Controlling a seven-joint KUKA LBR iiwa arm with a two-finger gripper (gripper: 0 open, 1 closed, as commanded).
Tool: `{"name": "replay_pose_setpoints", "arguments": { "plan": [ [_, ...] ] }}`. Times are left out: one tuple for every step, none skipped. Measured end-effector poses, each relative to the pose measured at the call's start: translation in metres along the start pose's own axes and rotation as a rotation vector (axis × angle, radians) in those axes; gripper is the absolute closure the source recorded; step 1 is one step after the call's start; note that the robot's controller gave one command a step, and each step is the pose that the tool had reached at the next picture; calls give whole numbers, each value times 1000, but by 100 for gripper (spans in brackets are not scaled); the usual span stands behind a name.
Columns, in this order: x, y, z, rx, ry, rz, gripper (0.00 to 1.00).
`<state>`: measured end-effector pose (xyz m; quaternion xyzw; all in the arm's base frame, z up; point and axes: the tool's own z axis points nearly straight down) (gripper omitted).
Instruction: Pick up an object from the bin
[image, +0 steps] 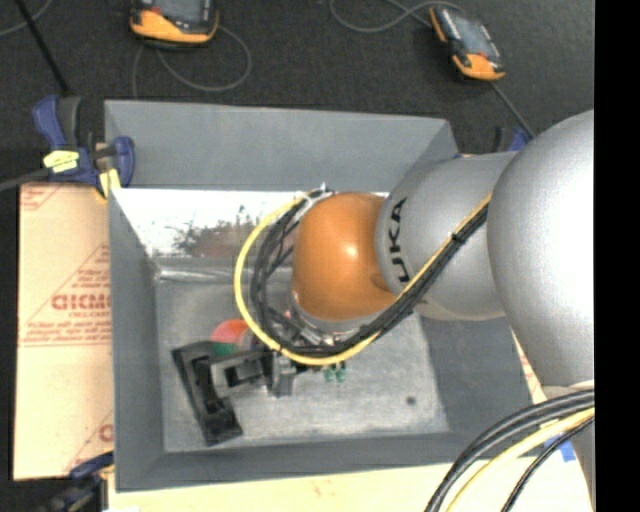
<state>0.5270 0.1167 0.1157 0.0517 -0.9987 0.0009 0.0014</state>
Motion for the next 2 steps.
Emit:
{"name": "replay_pose_setpoints", "arguments": {
  "plan": [
    [0,0,0,0,0,1,100],
    [-14,-1,-111,0,0,-10,100]
  ]
}}
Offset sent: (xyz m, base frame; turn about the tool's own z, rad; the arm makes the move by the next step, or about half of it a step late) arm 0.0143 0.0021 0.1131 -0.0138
